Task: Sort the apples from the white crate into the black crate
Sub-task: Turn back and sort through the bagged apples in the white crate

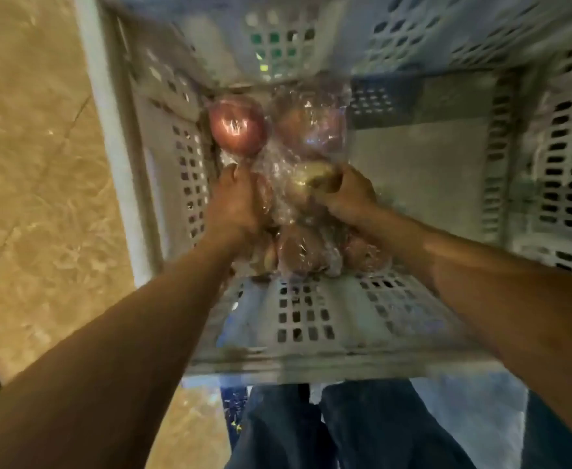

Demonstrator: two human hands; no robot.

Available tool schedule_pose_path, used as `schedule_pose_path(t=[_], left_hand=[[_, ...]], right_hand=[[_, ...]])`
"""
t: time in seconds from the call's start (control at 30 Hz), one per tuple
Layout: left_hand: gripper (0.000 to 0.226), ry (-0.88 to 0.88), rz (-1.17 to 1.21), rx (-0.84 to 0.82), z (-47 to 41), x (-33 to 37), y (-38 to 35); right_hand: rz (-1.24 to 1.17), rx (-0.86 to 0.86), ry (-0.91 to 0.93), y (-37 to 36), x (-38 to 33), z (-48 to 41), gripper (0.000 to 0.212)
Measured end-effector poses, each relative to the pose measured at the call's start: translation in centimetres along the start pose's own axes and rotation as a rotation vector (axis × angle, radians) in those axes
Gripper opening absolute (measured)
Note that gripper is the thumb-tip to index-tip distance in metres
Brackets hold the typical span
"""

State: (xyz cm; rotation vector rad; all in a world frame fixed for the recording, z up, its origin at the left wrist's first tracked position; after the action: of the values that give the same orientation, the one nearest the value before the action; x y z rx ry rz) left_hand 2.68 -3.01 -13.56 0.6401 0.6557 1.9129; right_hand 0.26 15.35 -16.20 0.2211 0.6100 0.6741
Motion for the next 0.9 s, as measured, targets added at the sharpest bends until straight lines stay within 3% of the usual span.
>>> schedule_pose_path(t=[0.17,0.33,0.6,0.67,0.77,0.83,0.9], left_hand=[[0.1,0.002,-0.048,0.005,-1.5,-1.3,-2.3],[0.089,0.072,-0.008,0.102,-1.8,-1.7,-1.4],[0.084,0.096,-0.044,0.139,-1.5,-1.5,-0.9],[0.098,0.107,0.029,0.121,-1.3,-1.6,-0.4],[0.115,0.095,0.161,0.183,-1.2,-0.9,1.7],[0.107,0.04,0.219,0.337,-1.6,0.0,4.1],[0.089,0.009,0.239,0.441,-2.4,0.5,6.0]], right_hand=[[-0.074,0.032,-0.022,-1.5,1.7,-2.4,0.072],[-0.077,-0.025,0.047,-1.9,0.8,-2.8,0.082],[-0.18,-0.082,0.027,-3.4,0.9,-1.6,0.075],[-0.197,-0.002,0.01,-2.4,1.2,-1.2,0.072],[-0.193,0.351,0.016,2.0,1.3,-0.2,0.068],[-0.189,0.502,0.076,4.6,0.5,0.0,0.076],[-0.209,0.422,0.116,5.1,-0.3,-1.7,0.095]])
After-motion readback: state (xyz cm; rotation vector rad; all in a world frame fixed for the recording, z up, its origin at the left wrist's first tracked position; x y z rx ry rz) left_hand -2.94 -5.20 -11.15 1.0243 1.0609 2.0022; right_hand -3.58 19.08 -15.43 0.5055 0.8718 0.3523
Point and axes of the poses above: each hand's wrist, its own z-axis away from the middle knuckle, its own y-axis out of the back of the hand, x = y × z, the point moved 9 cm from there along -z, towards the middle knuckle, and after that the axes turned 4 degrees about -z, right-handed, at the moved point
